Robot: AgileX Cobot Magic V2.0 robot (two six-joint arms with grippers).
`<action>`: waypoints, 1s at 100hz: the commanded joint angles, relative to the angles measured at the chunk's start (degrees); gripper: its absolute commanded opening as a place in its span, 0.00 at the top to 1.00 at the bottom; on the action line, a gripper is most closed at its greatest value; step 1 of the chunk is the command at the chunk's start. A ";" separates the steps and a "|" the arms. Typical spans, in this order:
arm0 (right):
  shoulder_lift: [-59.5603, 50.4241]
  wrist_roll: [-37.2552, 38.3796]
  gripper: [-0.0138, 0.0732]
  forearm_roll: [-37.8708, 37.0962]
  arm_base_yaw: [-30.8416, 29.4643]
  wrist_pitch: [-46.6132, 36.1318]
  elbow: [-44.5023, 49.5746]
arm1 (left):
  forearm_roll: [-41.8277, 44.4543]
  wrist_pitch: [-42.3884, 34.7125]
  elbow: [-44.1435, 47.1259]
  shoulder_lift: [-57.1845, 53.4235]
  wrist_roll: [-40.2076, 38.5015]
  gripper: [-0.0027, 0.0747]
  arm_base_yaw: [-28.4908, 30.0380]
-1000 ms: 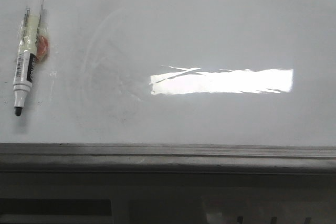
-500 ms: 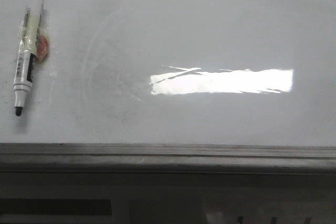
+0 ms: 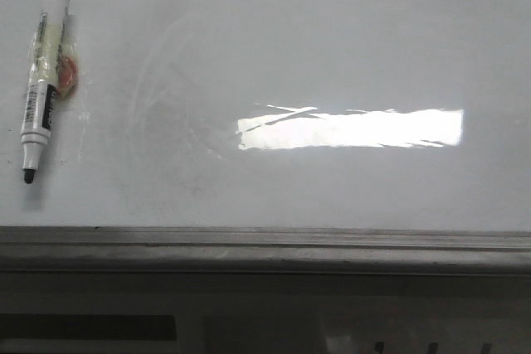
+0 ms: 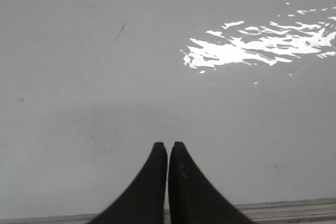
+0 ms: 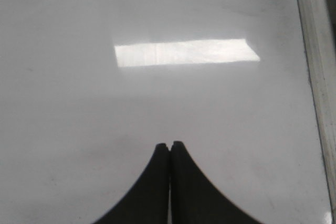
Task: Write number 6 on whiteboard
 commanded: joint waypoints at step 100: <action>14.90 0.00 0.91 8.32 -0.37 6.01 -13.78 | -9.23 -6.29 -13.95 13.88 -0.54 0.99 -0.41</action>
